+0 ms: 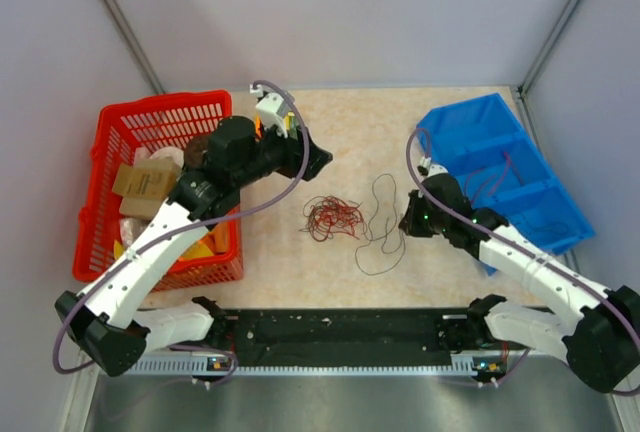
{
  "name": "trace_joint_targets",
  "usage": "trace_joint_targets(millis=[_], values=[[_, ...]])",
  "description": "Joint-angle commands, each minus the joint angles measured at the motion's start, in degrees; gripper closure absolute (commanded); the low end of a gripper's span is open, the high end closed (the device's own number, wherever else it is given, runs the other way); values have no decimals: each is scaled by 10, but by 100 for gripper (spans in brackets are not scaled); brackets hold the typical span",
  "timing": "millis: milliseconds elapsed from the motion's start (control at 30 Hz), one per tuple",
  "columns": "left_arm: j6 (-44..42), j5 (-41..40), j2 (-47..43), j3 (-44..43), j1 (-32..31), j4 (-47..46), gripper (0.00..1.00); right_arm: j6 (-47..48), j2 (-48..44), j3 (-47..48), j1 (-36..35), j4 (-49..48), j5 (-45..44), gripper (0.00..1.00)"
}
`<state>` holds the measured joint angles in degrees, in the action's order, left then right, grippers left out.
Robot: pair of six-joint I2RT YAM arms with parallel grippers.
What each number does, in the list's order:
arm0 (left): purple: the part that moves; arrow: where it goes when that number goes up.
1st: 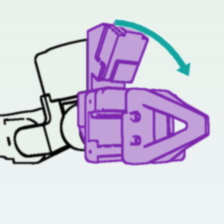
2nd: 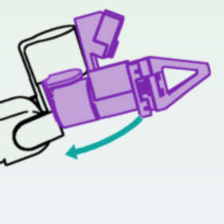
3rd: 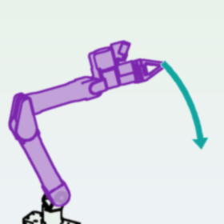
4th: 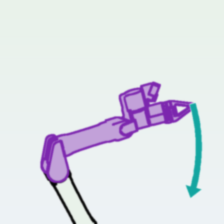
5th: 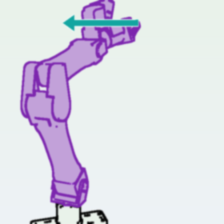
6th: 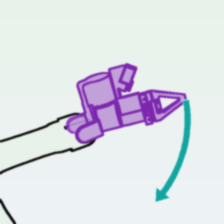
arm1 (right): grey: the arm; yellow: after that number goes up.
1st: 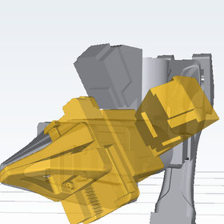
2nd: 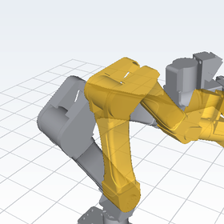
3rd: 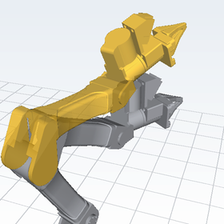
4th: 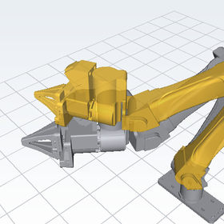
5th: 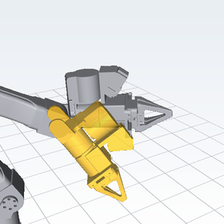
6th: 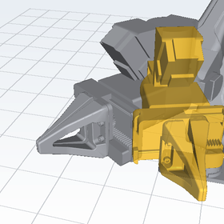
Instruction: Untangle the cables
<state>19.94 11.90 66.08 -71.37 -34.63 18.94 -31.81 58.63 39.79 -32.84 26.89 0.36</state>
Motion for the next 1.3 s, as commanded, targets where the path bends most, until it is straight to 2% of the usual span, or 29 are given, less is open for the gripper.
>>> trace_joint_targets(millis=[0, 233, 400, 500, 667, 767, 1067, 1267], values=[[-46, -27, -32, 46, 0, -21, 28, -26, 31, -3, -5, -79, -91, 98], [-85, -50, -92, 149, -12, -94, 28, 11, 125, -9, -4, -225, -131, 94], [-90, -58, -106, 148, -17, -81, 28, 25, 185, 1, -4, -295, -158, 90], [-94, -63, -118, 154, -16, -84, 28, 40, 194, -8, -4, -323, -138, 79], [-84, -40, -114, 152, -17, -85, 28, 57, 215, -6, -4, -331, -163, 56], [-81, -35, -110, 153, -16, -86, 28, 56, 233, 10, -4, -323, -170, 48], [-83, -40, -108, 154, -16, -83, 29, 73, 273, 20, -4, -316, -124, 47], [-81, -37, -101, 152, -16, -81, 29, 97, 288, 27, -4, -329, -133, 63]])
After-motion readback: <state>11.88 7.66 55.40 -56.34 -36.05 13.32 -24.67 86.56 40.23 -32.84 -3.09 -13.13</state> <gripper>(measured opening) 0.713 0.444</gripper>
